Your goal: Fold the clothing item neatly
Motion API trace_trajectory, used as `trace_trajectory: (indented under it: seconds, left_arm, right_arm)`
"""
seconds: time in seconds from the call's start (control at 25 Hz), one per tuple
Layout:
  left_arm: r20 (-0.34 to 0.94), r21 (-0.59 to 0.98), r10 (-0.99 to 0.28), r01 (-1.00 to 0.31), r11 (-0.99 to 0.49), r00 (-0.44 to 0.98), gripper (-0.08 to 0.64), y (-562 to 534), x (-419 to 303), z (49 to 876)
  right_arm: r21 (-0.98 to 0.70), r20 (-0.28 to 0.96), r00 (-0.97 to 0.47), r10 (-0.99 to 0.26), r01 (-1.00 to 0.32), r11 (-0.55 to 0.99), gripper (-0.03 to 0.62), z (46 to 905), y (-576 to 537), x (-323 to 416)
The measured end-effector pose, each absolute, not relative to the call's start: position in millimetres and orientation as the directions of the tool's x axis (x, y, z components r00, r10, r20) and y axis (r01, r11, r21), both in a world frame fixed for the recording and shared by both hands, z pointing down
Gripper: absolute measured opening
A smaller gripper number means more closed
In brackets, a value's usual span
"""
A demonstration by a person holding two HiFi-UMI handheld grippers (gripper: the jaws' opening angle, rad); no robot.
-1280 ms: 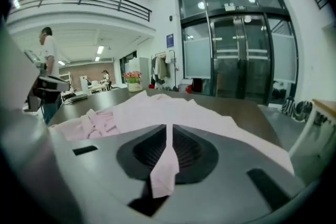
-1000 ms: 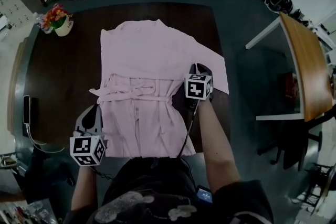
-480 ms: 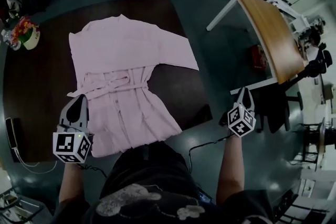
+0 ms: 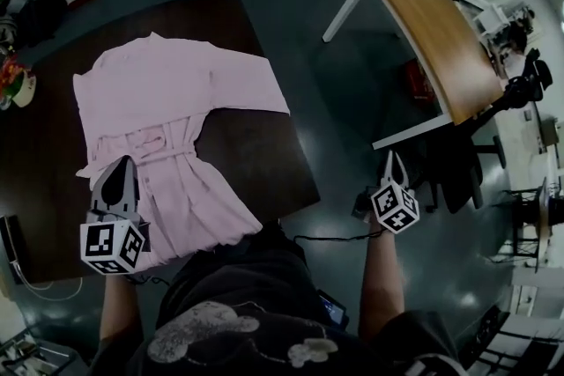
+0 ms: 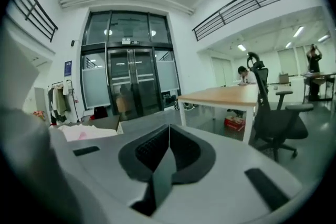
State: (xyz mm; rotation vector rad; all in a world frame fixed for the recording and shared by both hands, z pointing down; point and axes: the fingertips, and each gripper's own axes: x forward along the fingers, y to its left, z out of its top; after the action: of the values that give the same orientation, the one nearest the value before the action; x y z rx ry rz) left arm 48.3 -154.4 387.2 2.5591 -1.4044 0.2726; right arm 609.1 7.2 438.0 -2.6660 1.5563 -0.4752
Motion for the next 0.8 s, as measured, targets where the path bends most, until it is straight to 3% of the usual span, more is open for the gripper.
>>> trace_trajectory:
  seconds: [0.4, 0.8]
  left_arm:
    - [0.405, 0.078, -0.813, -0.902, -0.425, 0.419, 0.009, -128.1, 174.8, 433.3]
    - [0.48, 0.067, -0.755, -0.877, -0.476, 0.446, 0.009, -138.4, 289.1, 484.9]
  right_arm:
    - [-0.222, 0.458, 0.027, -0.889, -0.964, -0.144, -0.002, 577.4, -95.2, 583.7]
    - [-0.322, 0.453, -0.345, -0.822, -0.923, 0.21, -0.001, 642.6, -126.8, 516.0]
